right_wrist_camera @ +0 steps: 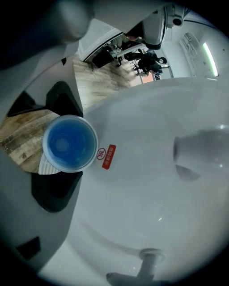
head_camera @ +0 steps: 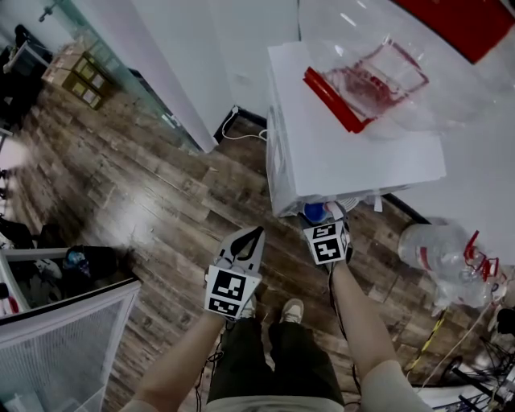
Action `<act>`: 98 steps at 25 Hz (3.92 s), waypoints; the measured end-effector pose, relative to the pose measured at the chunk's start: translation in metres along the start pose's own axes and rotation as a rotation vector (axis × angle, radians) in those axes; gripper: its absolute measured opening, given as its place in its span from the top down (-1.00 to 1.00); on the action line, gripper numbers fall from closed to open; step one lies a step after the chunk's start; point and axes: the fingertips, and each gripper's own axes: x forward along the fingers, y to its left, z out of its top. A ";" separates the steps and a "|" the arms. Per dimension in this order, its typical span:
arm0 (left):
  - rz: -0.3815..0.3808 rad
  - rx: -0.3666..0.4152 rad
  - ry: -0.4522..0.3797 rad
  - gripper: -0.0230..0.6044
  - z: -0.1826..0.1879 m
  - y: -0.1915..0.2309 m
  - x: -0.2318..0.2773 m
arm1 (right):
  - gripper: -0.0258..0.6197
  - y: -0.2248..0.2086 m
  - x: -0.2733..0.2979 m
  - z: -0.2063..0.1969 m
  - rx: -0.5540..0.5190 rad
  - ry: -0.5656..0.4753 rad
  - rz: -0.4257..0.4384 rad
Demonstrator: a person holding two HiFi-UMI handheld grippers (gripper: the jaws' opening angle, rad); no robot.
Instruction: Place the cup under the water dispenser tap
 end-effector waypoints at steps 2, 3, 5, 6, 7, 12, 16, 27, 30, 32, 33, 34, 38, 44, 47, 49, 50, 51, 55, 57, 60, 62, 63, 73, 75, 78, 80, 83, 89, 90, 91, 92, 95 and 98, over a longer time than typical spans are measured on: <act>0.004 -0.001 0.004 0.91 -0.002 0.002 0.001 | -0.24 0.001 0.004 -0.001 0.006 -0.005 0.015; 0.005 -0.001 0.007 0.91 -0.002 0.002 0.001 | -0.25 0.001 0.004 0.000 0.011 -0.009 0.019; 0.004 -0.001 0.012 0.91 -0.003 0.002 0.000 | -0.25 0.000 0.003 0.001 0.020 -0.013 0.020; 0.002 -0.001 0.014 0.91 -0.003 0.002 -0.001 | -0.25 0.000 0.002 0.000 0.027 -0.012 0.019; 0.001 -0.001 0.015 0.91 -0.003 0.002 -0.003 | -0.28 0.000 0.002 -0.001 0.035 -0.007 0.019; 0.009 -0.002 0.028 0.91 0.000 0.002 -0.013 | -0.50 -0.002 -0.010 -0.001 0.050 -0.006 0.013; 0.009 -0.002 0.034 0.91 0.006 0.001 -0.023 | -0.52 -0.003 -0.026 0.002 0.059 -0.018 0.016; -0.024 -0.002 0.071 0.91 0.040 -0.024 -0.055 | -0.51 -0.005 -0.096 0.014 0.105 -0.001 0.003; -0.031 0.009 0.077 0.91 0.060 -0.031 -0.070 | -0.42 -0.004 -0.135 0.024 0.100 -0.006 -0.009; -0.030 0.021 0.073 0.91 0.079 -0.031 -0.081 | -0.31 -0.006 -0.162 0.037 0.097 -0.023 -0.019; -0.029 0.027 0.070 0.91 0.088 -0.031 -0.087 | -0.25 -0.007 -0.175 0.044 0.101 -0.036 -0.023; -0.028 0.034 0.065 0.91 0.096 -0.031 -0.093 | -0.18 -0.007 -0.189 0.050 0.107 -0.048 -0.028; -0.032 0.060 0.049 0.91 0.127 -0.035 -0.113 | 0.07 -0.011 -0.241 0.072 0.078 -0.064 -0.059; -0.024 0.067 0.012 0.91 0.181 -0.031 -0.142 | 0.27 -0.008 -0.320 0.124 0.071 -0.160 -0.090; -0.040 0.095 -0.016 0.91 0.211 -0.039 -0.155 | 0.40 -0.009 -0.359 0.148 0.061 -0.214 -0.102; -0.046 0.120 -0.046 0.91 0.232 -0.044 -0.164 | 0.49 -0.007 -0.386 0.164 0.048 -0.259 -0.116; -0.046 0.132 -0.062 0.91 0.241 -0.046 -0.169 | 0.50 -0.005 -0.399 0.173 0.043 -0.281 -0.122; -0.047 0.140 -0.076 0.91 0.250 -0.048 -0.174 | 0.52 -0.003 -0.412 0.180 0.039 -0.303 -0.125; -0.052 0.153 -0.116 0.91 0.283 -0.056 -0.200 | 0.59 0.006 -0.464 0.211 0.034 -0.397 -0.126; -0.053 0.171 -0.143 0.91 0.300 -0.062 -0.215 | 0.66 0.007 -0.490 0.223 0.051 -0.444 -0.133; -0.040 0.224 -0.176 0.91 0.323 -0.069 -0.237 | 0.72 0.006 -0.525 0.239 0.073 -0.491 -0.138; -0.042 0.254 -0.198 0.91 0.337 -0.076 -0.252 | 0.74 0.007 -0.547 0.247 0.056 -0.517 -0.150; -0.045 0.263 -0.211 0.91 0.343 -0.080 -0.261 | 0.74 0.007 -0.558 0.251 0.046 -0.530 -0.156; -0.034 0.328 -0.358 0.91 0.392 -0.096 -0.341 | 0.90 0.013 -0.671 0.282 -0.009 -0.710 -0.213; -0.036 0.325 -0.374 0.91 0.397 -0.099 -0.349 | 0.90 0.019 -0.683 0.285 -0.021 -0.726 -0.211; -0.038 0.315 -0.394 0.91 0.401 -0.105 -0.357 | 0.90 0.029 -0.693 0.285 -0.033 -0.742 -0.202; -0.038 0.311 -0.402 0.91 0.401 -0.109 -0.359 | 0.90 0.036 -0.695 0.284 -0.044 -0.750 -0.185; -0.031 0.315 -0.398 0.91 0.399 -0.110 -0.361 | 0.90 0.045 -0.694 0.281 -0.052 -0.750 -0.145; -0.019 0.315 -0.402 0.91 0.402 -0.112 -0.356 | 0.90 0.044 -0.680 0.274 -0.027 -0.731 -0.119; -0.022 0.314 -0.404 0.91 0.404 -0.113 -0.355 | 0.90 0.043 -0.679 0.275 -0.024 -0.731 -0.117; -0.025 0.313 -0.405 0.91 0.406 -0.114 -0.354 | 0.90 0.041 -0.678 0.276 -0.021 -0.732 -0.114; -0.027 0.314 -0.407 0.91 0.408 -0.115 -0.353 | 0.90 0.040 -0.678 0.276 -0.018 -0.733 -0.112; -0.033 0.322 -0.418 0.91 0.413 -0.120 -0.350 | 0.90 0.037 -0.678 0.277 -0.017 -0.732 -0.110; -0.040 0.323 -0.415 0.91 0.414 -0.125 -0.350 | 0.90 0.034 -0.681 0.278 0.011 -0.724 -0.085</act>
